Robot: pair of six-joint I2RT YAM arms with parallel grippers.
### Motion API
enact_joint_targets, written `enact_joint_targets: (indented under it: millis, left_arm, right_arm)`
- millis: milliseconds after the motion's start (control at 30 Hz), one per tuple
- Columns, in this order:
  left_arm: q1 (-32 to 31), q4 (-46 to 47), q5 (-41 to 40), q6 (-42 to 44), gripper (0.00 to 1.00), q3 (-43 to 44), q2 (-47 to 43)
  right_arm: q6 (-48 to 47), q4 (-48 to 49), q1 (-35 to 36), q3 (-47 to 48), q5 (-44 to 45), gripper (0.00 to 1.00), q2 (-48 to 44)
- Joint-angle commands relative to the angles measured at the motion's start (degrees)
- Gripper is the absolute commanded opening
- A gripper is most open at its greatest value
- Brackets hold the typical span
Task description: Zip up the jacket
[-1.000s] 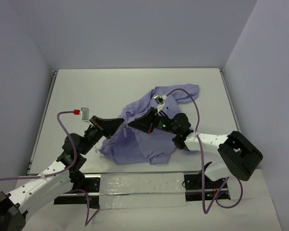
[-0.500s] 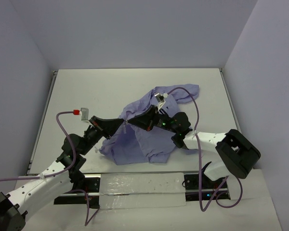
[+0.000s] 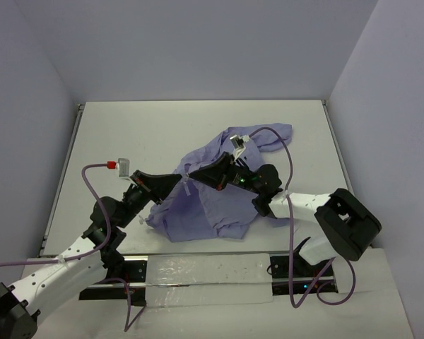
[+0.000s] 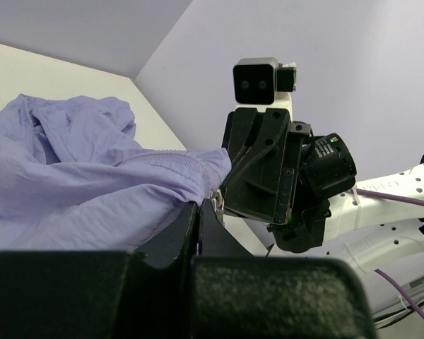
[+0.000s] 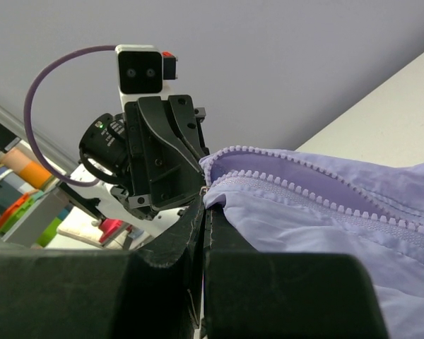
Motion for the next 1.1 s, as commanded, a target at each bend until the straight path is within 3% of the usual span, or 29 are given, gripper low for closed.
enact_joint_targets:
  millis: [0,1067]
  left_arm:
    - [-0.29,0.68,-1.33,0.56,0.0,1.51,-0.78]
    - [-0.57,2.6,-0.59,-0.23,0.0,2.04,1.77]
  right_arm:
    - [1.88,8.95,-0.34,-1.68,-0.78,0.0,0.51]
    - [1.85,9.2,1.07,-0.59,-2.6,0.0,1.74]
